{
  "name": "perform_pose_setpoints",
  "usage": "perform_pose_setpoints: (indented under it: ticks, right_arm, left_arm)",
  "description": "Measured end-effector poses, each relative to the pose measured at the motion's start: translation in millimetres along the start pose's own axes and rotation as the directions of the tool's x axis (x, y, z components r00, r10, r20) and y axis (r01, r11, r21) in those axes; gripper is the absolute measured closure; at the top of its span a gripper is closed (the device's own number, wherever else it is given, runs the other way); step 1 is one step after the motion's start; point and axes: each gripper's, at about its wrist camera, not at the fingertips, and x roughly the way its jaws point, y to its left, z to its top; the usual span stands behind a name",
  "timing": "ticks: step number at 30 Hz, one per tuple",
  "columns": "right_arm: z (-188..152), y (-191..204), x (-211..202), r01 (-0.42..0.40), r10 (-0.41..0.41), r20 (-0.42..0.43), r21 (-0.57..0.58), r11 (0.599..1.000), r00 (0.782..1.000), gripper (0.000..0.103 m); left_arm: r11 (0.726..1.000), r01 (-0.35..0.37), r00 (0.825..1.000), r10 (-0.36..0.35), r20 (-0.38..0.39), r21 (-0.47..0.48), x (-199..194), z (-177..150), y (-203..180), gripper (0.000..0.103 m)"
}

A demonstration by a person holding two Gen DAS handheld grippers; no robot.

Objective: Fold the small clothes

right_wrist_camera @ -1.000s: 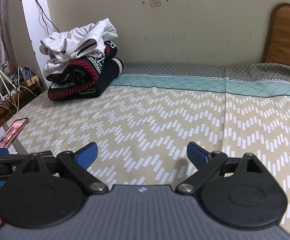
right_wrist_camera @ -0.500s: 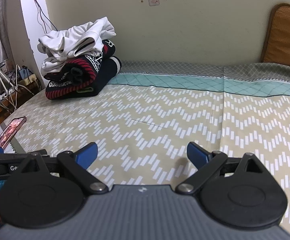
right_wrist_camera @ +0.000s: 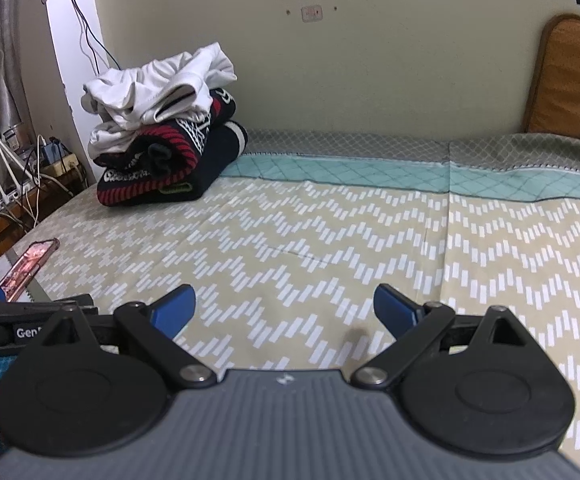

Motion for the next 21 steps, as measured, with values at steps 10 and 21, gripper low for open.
perform_pose_setpoints:
  ticks: [10,21]
  right_arm:
    - [5,-2,-13,-0.024,0.022,0.079,0.024,0.999,0.997,0.006]
    - [13,-11,-33,-0.043,0.03,0.195,0.065,0.997,0.98,0.006]
  left_arm:
    - [1.0,0.015,0.999,-0.015,0.042,0.0,-13,4,3,0.0]
    - [0.999,0.043,0.993,-0.045,0.11,0.02,-34,12,-2,0.0]
